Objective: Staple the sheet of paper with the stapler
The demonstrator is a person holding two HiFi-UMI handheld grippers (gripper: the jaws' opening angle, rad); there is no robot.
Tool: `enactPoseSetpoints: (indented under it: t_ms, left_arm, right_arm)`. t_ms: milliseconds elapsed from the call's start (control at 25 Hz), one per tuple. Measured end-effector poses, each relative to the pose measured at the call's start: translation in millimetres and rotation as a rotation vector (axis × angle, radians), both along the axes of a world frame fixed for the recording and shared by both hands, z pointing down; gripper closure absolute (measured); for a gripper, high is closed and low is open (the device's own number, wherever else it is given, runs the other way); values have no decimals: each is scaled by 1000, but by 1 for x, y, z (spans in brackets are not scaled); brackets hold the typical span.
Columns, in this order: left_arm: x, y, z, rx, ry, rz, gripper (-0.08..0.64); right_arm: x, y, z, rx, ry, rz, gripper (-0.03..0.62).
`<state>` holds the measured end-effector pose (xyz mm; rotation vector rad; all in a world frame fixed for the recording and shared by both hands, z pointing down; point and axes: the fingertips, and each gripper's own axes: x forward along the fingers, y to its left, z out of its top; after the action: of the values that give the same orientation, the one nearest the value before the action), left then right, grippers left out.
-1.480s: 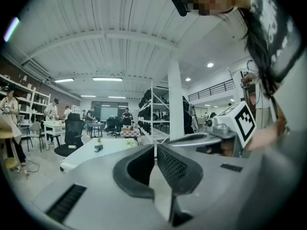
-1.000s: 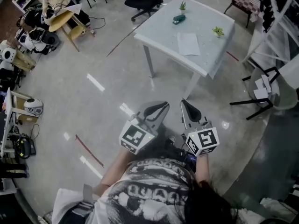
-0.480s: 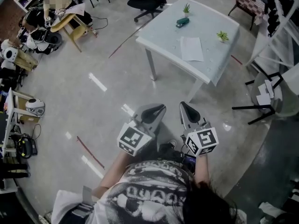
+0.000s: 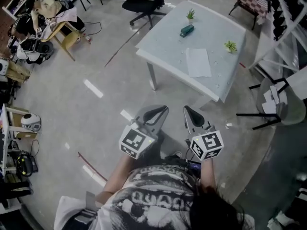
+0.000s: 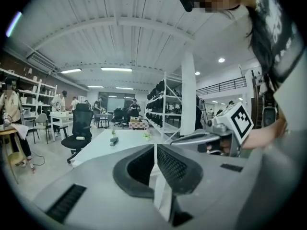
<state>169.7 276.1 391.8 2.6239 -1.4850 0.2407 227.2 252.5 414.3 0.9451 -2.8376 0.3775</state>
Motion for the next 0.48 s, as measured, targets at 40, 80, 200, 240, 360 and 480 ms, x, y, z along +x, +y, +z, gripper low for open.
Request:
enactPoseSetpoints:
  t_ms: [40, 80, 200, 240, 360, 480]
  left_arm:
    - [-9, -12, -2, 3, 4, 7, 545]
    - [-19, -23, -4, 4, 6, 14, 545]
    - [-45, -52, -4, -1, 9, 41, 545]
    - [-54, -59, -4, -4, 11, 49, 545]
    - [-81, -83, -2, -12, 12, 75, 545]
    - [-102, -104, -1, -16, -5, 115, 545]
  right_arm:
    - [-9, -10, -1, -2, 2, 8, 600]
    - [-17, -20, -1, -5, 4, 17, 600]
    - [-43, -48, 1, -22, 12, 43, 600]
    - [-52, -56, 1, -28, 13, 49, 600]
    - [-80, -78, 2, -36, 19, 68, 600]
    - [-101, -96, 4, -46, 28, 98, 600]
